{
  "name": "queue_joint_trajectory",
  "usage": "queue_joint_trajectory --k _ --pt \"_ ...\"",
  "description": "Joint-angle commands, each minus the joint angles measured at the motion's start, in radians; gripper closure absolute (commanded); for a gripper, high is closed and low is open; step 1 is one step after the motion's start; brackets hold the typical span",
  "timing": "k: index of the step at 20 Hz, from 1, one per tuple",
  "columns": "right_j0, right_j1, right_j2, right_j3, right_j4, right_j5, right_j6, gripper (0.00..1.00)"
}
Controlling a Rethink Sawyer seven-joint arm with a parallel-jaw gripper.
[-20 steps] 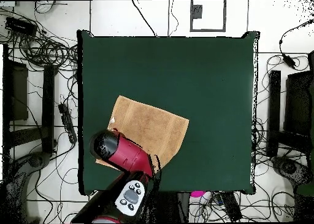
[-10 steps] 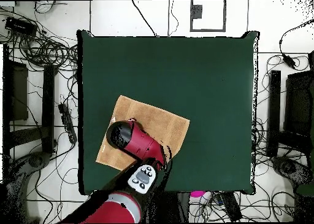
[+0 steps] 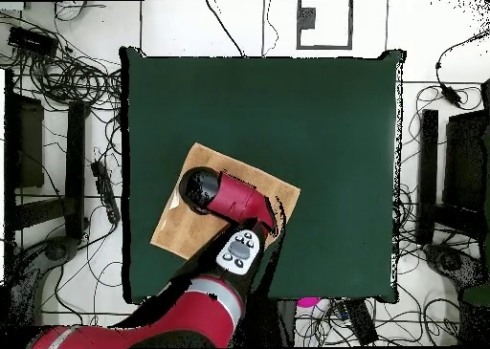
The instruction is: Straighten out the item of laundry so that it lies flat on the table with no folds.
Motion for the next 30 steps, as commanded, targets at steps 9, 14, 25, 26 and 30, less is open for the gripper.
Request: queue_joint_trajectory --k 9,14,25,26,30 --pt "-0.101 0.087 -0.005 -0.413 -0.166 0.063 0.061 0.0" --pt "-0.103 0.078 0.006 -0.474 -0.173 0.094 0.09 0.0" --pt "-0.142 0.099 0.018 -0.572 -0.204 0.146 0.047 0.0" --pt "-0.144 0.105 0.006 -0.589 -0.212 0.17 0.042 0.0" --pt "-0.131 0.074 -0.032 -0.624 -0.224 0.428 0.055 0.0"
